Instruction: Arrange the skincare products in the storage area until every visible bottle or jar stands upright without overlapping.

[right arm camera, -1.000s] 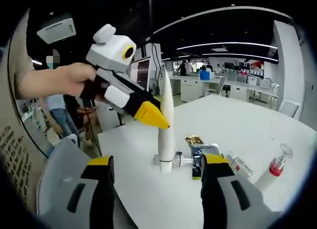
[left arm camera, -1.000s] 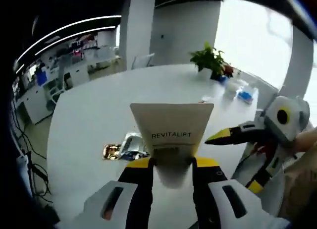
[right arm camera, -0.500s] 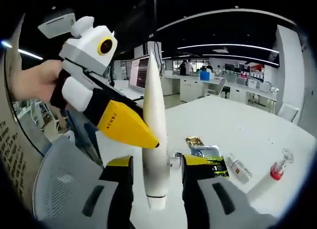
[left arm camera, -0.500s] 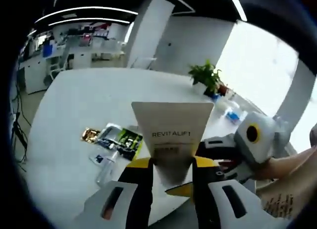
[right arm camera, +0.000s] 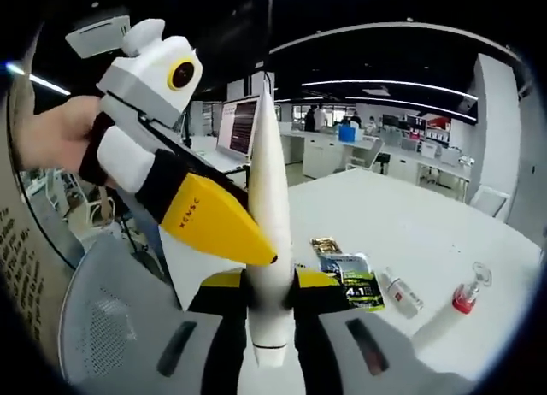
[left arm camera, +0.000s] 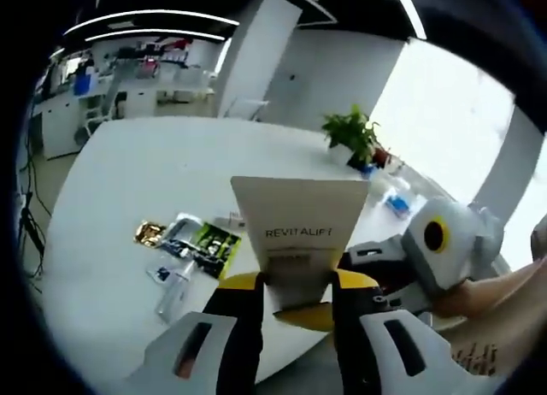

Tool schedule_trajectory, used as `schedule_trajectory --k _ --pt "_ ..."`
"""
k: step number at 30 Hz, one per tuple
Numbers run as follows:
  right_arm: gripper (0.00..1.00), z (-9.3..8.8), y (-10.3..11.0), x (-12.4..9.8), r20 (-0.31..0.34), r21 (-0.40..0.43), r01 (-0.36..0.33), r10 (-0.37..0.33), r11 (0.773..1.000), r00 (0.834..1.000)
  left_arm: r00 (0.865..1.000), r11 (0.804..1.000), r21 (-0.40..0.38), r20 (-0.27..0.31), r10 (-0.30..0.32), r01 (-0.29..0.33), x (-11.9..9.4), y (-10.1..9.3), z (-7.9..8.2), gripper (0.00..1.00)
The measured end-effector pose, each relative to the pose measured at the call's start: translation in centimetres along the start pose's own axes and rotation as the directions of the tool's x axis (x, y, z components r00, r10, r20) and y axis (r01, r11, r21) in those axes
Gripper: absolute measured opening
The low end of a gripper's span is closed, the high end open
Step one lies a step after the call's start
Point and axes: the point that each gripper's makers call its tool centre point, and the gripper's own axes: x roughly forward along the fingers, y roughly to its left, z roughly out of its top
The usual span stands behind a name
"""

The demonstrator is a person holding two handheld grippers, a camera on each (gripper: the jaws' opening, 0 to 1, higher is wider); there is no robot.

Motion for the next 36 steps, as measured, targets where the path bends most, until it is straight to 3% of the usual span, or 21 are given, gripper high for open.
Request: schedule_trajectory --k 10,17,23,26,30,34,36 --pt "0.16 -0.6 0.9 -0.7 0.029 0.121 -0.076 0.073 0.990 0.997 0.998 0.998 -0.018 0.013 -0.062 0.062 -0.2 -0.8 -0.9 0.28" --pt "0.16 -0.2 1.5 -2.0 0.097 0.197 -0.189 0.173 0.962 0.980 0.985 0.984 -0.045 0.032 -0.172 0.173 -1.0 -1.7 -0.9 0.24" --pt "0.16 0.0 1.7 -3.1 0.105 0.171 -0.254 0.239 0.952 0.965 0.967 0.969 -0.021 0.073 -0.244 0.246 -2.0 -2.5 0.5 0.15" --pt "0.16 0.2 2.1 -3.5 0.123 0.176 -0.290 0.272 0.941 0.954 0.953 0.955 -0.004 0.060 -0.296 0.297 -2.2 -3.3 0.8 0.18" --pt "0.17 0.5 2.6 -3.8 0.131 0.163 -0.330 0.311 0.930 0.941 0.947 0.947 0.049 0.026 -0.320 0.318 -2.1 -3.8 0.8 0.21" --pt "0.17 1.1 3.4 -4.2 0.147 0.146 -0.390 0.370 0.909 0.917 0.928 0.925 0.084 0.006 -0.373 0.372 -2.3 -5.0 0.9 0.21" --pt "0.17 1.2 3.5 -4.3 0.153 0.142 -0.401 0.380 0.905 0.912 0.927 0.921 0.107 -0.007 -0.375 0.374 -2.4 -5.1 0.9 0.21"
